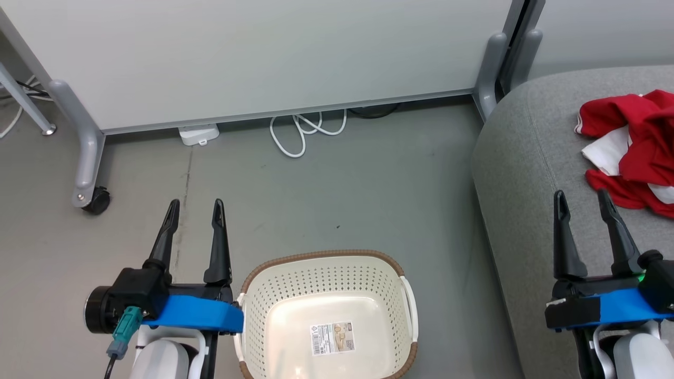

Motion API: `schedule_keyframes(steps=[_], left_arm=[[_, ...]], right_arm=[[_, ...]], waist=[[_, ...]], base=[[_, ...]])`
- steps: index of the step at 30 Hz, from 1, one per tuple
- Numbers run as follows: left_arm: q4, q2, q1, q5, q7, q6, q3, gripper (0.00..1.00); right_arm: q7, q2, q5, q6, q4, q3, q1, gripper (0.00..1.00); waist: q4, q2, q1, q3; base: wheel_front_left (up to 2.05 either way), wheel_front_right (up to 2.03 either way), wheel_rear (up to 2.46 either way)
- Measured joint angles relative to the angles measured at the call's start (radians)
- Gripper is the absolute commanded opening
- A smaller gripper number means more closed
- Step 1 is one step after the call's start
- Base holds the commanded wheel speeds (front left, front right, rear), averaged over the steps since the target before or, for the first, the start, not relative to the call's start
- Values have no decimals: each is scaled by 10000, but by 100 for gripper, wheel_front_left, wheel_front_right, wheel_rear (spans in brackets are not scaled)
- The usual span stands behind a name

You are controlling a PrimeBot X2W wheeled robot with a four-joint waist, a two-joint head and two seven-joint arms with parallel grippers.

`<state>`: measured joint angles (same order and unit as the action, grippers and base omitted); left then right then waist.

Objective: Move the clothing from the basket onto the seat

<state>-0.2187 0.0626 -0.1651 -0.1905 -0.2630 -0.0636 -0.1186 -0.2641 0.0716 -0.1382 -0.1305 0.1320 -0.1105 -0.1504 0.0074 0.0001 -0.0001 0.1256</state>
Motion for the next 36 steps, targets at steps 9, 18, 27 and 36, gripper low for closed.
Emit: schedule_keyframes(steps=[9,18,27,36], left_arm=[[-21,-86,435,56,0,-127,280,100],[-77,-111,649,54,0,-178,385,100],[-232,-115,742,-17,0,-130,349,100],[-566,-121,1011,-27,35,-69,330,0]], right_arm=[[0,-105,119,0,161,171,507,100],[2,-161,159,0,297,309,668,100],[0,-184,159,0,451,362,738,100],[8,-209,157,0,815,376,828,0]], waist=[[106,0,0,-441],[164,0,0,-711],[213,0,0,-879],[212,0,1,-946]], base=[[0,0,0],[0,0,0],[0,0,0],[0,0,0]])
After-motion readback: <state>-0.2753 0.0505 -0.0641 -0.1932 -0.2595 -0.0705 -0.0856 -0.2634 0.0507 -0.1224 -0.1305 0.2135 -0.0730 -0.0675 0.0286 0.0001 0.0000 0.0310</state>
